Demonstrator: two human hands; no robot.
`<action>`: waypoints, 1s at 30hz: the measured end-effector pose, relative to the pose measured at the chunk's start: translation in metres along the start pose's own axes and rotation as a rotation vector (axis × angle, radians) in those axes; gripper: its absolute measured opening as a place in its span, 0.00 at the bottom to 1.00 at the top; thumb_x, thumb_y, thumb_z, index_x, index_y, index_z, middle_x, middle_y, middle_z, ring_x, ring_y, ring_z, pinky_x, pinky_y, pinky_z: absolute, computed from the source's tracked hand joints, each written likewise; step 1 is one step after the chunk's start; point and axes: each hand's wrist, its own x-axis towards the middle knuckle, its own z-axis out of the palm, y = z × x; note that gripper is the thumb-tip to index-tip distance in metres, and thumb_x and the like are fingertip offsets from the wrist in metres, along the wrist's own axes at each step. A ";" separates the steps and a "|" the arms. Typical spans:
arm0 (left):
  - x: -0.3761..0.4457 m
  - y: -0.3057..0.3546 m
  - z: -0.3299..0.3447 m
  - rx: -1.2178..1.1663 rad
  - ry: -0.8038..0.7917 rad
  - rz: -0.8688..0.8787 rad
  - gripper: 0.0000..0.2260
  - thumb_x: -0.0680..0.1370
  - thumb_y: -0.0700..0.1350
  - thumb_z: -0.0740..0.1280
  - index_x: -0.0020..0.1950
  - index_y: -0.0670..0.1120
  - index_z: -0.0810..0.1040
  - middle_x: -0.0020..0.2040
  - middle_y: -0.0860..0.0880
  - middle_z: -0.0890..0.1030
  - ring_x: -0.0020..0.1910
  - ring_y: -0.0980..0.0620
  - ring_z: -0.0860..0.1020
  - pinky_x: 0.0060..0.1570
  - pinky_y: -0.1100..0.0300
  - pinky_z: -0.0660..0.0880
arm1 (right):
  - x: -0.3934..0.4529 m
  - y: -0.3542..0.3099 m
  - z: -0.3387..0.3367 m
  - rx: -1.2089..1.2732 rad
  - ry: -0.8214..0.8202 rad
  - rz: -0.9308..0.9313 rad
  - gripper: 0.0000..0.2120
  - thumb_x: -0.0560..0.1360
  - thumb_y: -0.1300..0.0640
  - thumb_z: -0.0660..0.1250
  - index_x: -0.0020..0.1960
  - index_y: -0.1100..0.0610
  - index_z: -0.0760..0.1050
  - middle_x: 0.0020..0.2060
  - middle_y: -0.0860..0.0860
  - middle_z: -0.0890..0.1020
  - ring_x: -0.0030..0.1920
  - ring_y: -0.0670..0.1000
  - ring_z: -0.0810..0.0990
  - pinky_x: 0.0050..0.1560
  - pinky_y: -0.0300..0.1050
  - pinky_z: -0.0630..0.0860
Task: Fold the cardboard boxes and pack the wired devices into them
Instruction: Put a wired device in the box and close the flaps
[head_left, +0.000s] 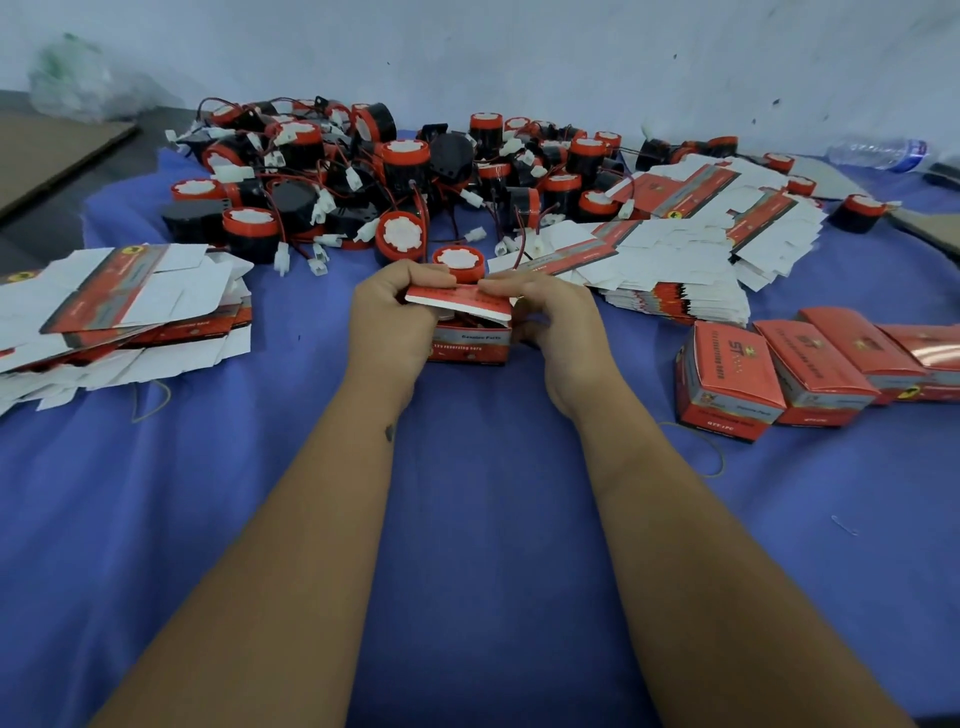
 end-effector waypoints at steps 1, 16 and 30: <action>-0.001 0.003 -0.002 0.006 -0.018 -0.022 0.18 0.75 0.28 0.64 0.41 0.51 0.82 0.46 0.57 0.83 0.45 0.58 0.82 0.42 0.65 0.78 | -0.001 0.001 -0.001 -0.008 -0.012 0.003 0.10 0.75 0.61 0.67 0.52 0.62 0.83 0.45 0.55 0.83 0.42 0.50 0.80 0.41 0.41 0.78; -0.002 0.000 -0.026 0.180 -0.206 0.085 0.23 0.77 0.33 0.63 0.50 0.63 0.80 0.64 0.59 0.77 0.64 0.67 0.71 0.60 0.68 0.70 | -0.009 0.007 -0.005 -0.473 -0.134 -0.232 0.21 0.73 0.59 0.74 0.65 0.53 0.78 0.68 0.45 0.72 0.67 0.48 0.72 0.68 0.49 0.71; -0.002 0.005 -0.029 0.162 -0.200 0.129 0.12 0.77 0.40 0.72 0.53 0.57 0.80 0.51 0.61 0.82 0.52 0.61 0.82 0.51 0.66 0.79 | -0.010 0.007 -0.002 -0.553 0.003 -0.343 0.10 0.79 0.55 0.66 0.60 0.50 0.79 0.55 0.48 0.81 0.50 0.45 0.77 0.47 0.28 0.72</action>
